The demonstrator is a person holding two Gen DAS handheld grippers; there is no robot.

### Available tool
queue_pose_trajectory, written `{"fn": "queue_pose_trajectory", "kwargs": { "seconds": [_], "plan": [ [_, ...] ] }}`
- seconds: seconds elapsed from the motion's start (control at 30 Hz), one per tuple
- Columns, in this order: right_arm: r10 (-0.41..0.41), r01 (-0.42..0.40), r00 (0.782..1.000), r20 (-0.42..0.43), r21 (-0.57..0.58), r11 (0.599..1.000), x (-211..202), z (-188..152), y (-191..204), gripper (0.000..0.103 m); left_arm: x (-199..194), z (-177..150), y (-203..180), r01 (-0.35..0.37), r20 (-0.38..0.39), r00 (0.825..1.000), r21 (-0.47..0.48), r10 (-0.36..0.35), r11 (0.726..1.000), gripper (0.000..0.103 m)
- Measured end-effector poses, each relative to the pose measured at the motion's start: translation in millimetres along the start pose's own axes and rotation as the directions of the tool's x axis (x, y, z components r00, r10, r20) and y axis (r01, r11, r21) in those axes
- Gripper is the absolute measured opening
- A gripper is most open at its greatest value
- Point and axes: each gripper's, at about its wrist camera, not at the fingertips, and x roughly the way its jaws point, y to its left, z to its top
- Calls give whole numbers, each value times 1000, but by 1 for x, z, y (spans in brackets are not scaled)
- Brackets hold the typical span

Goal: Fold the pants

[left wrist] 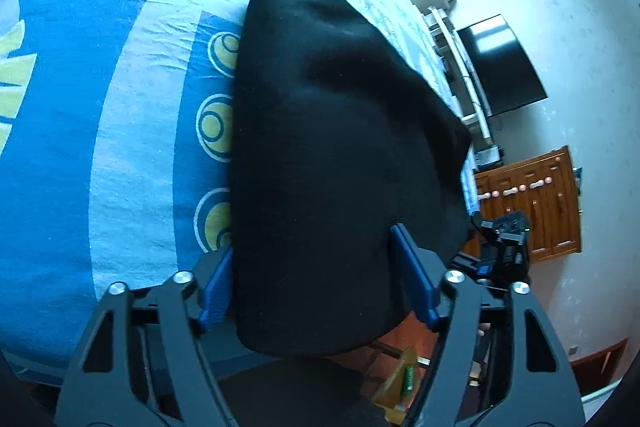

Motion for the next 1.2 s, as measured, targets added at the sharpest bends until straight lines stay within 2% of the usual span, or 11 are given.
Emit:
{"fn": "queue_pose_trajectory", "kwargs": {
  "seconds": [0.03,0.07,0.17,0.3,0.53,0.87,1.2],
  "plan": [
    [-23,23,1000,-2,-20,1000,2,-1,3,74,0,0,0,-8,0,1000,8,8,1000,60],
    [-53,53,999,-4,-38,998,4,-1,5,63,0,0,0,-20,0,1000,15,20,1000,56],
    [-84,84,996,6,-59,995,8,-4,10,57,-3,-1,-3,-49,13,999,42,48,998,49],
    [-99,99,995,15,-67,993,16,-9,19,56,-6,-3,-11,-103,36,994,82,101,991,47],
    [-97,97,995,6,-74,993,29,-11,27,56,-18,-1,-8,-147,56,988,104,142,984,44],
    [-78,73,996,-45,-107,992,63,-14,50,56,-46,0,13,-197,77,979,77,191,977,43],
    [-66,50,992,-105,-151,987,107,-21,77,56,-84,-5,35,-262,113,960,31,257,965,43]
  ]
}}
